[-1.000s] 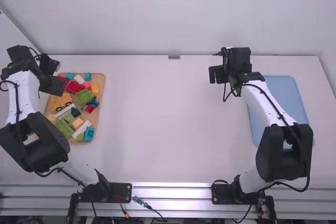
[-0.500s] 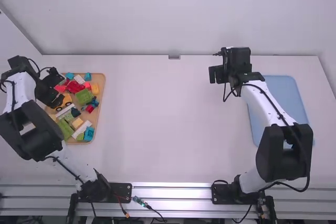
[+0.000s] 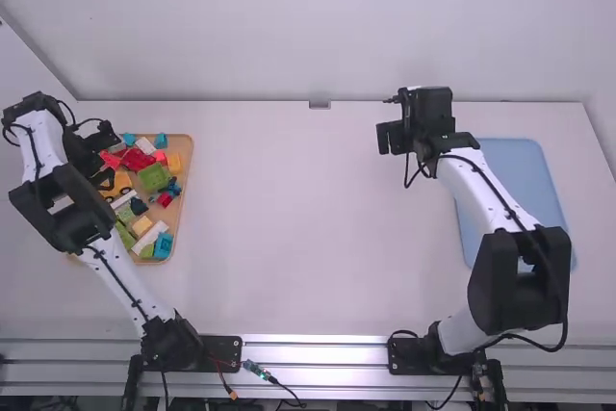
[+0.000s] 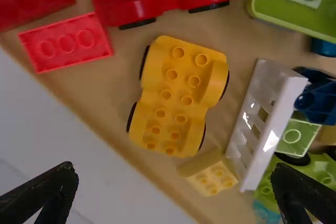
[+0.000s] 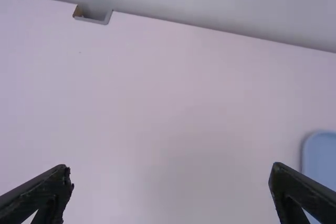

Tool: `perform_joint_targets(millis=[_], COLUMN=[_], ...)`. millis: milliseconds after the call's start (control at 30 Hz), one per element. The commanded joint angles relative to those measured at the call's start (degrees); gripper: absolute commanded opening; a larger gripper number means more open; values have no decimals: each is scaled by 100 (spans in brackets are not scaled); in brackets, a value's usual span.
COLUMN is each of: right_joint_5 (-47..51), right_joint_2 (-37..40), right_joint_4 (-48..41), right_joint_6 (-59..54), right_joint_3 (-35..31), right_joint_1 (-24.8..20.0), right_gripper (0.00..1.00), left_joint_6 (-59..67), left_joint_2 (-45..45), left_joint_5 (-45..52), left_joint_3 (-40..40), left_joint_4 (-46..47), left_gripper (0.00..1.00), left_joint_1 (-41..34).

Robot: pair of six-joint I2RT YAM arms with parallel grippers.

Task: Assemble lego blocks to make yellow taxi

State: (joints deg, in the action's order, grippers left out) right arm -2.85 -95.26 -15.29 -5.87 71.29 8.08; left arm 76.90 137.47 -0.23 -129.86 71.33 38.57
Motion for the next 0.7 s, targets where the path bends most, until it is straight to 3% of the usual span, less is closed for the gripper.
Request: perform_joint_targets(millis=[0, 667], right_joint_5=[-13, -15], right_joint_2=[-20, -20], right_joint_4=[4, 0], right_joint_6=[4, 7], right_joint_3=[146, 146], right_joint_1=[-22, -11], right_gripper=[99, 99], left_joint_6=[477, 887], left_joint_2=[153, 155], left_joint_5=[-26, -208], left_joint_3=[-70, 918], left_joint_4=[31, -1043], left_gripper=[99, 99], left_joint_1=[-31, -332])
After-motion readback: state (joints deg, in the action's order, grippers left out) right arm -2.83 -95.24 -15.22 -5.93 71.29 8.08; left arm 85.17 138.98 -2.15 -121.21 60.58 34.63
